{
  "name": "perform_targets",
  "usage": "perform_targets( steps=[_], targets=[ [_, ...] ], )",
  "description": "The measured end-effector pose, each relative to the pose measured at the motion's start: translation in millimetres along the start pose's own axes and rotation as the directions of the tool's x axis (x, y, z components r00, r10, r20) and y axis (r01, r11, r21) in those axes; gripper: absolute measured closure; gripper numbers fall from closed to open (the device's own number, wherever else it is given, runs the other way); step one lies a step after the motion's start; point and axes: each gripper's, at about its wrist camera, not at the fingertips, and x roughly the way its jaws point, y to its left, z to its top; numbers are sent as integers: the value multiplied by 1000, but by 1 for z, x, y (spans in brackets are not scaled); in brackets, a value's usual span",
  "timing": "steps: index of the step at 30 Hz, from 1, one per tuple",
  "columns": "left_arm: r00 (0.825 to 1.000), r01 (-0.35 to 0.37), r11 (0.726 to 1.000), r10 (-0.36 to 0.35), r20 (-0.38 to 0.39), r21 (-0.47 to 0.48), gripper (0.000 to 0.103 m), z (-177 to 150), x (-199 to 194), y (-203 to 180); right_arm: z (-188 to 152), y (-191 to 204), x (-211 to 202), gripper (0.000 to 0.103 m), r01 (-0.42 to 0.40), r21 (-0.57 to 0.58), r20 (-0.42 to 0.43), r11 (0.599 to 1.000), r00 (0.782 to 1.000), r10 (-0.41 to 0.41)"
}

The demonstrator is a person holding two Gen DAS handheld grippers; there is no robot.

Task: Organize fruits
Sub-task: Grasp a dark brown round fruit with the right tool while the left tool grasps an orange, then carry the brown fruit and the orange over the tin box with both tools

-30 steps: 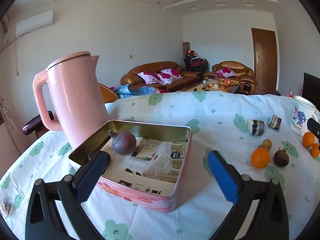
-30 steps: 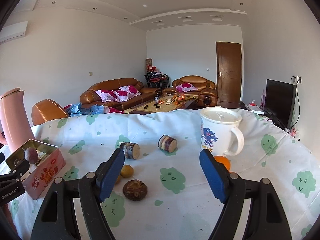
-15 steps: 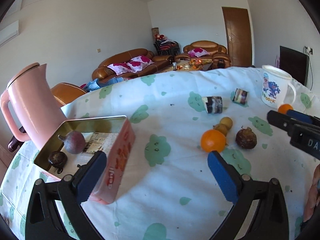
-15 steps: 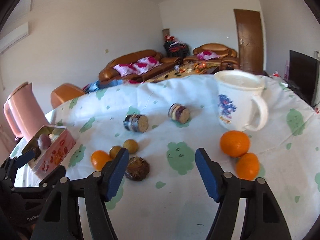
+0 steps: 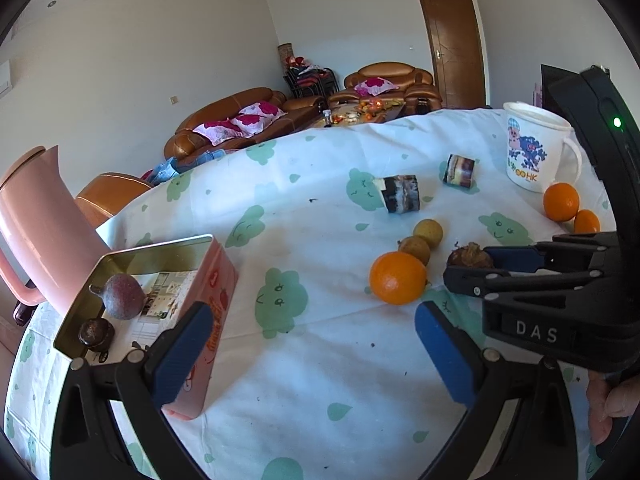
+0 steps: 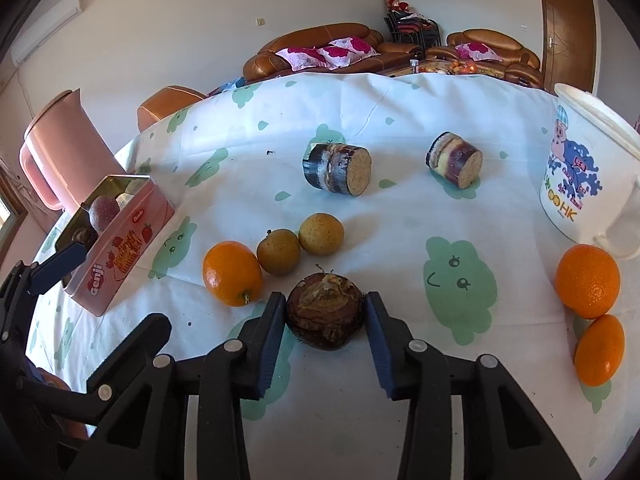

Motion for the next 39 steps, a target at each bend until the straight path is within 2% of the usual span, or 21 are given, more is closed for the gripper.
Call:
perform_targets(
  steps=[4, 6, 9, 10, 12, 13, 15, 17, 19, 21, 26, 29, 31, 35, 39],
  targets=[
    [1000, 29, 999, -29, -5, 20, 0, 6, 6, -8, -3, -13, -10, 61, 36, 36, 28, 999, 999, -37],
    [997, 70, 997, -71, -21, -14, 0, 12, 12, -7, -1, -24, -21, 61, 44, 76, 80, 996, 995, -50],
    [992, 110, 992, -113, -47, -67, 3, 22, 24, -9, 2, -33, -38, 61, 115, 111, 162, 987, 978, -132],
    [991, 116, 991, -120, -59, -72, 6, 25, 29, -11, 2, -35, -41, 61, 123, 119, 181, 985, 973, -144],
    [986, 128, 989, -134, -96, -70, 20, 29, 41, -19, 4, -37, -46, 61, 115, 130, 202, 985, 969, -140],
    [983, 137, 988, -144, -112, -68, 23, 29, 47, -23, 5, -38, -48, 61, 111, 132, 207, 985, 969, -137],
    [977, 140, 988, -149, -151, -64, 39, 28, 59, -30, 6, -38, -50, 61, 110, 133, 217, 985, 966, -137],
    [965, 161, 984, -172, -197, -73, 45, 26, 69, -33, 6, -38, -52, 61, 113, 131, 221, 985, 965, -140],
    [960, 176, 980, -193, -201, -97, 49, 25, 70, -31, 6, -37, -51, 61, 116, 128, 219, 985, 965, -142],
    [954, 212, 970, -232, -192, -119, 61, 24, 70, -28, 6, -36, -49, 61, 117, 124, 213, 985, 967, -142],
    [953, 225, 959, -253, -166, -171, 62, 22, 65, -19, 4, -33, -50, 61, 147, 114, 233, 982, 957, -171],
    [964, 235, 949, -255, -74, -211, 62, 21, 49, -5, 4, -31, -54, 61, 162, 111, 272, 981, 944, -187],
    [972, 227, 950, -234, -10, -216, 62, 20, 37, 2, 3, -29, -59, 61, 170, 104, 308, 980, 931, -194],
    [989, 144, 973, -135, 65, -179, 62, 16, 16, 8, 1, -23, -67, 61, 195, 92, 365, 977, 906, -215],
    [992, 111, 976, -97, 85, -187, 62, 14, 10, 17, 0, -16, -72, 61, 237, 86, 399, 968, 882, -252]
  ],
)
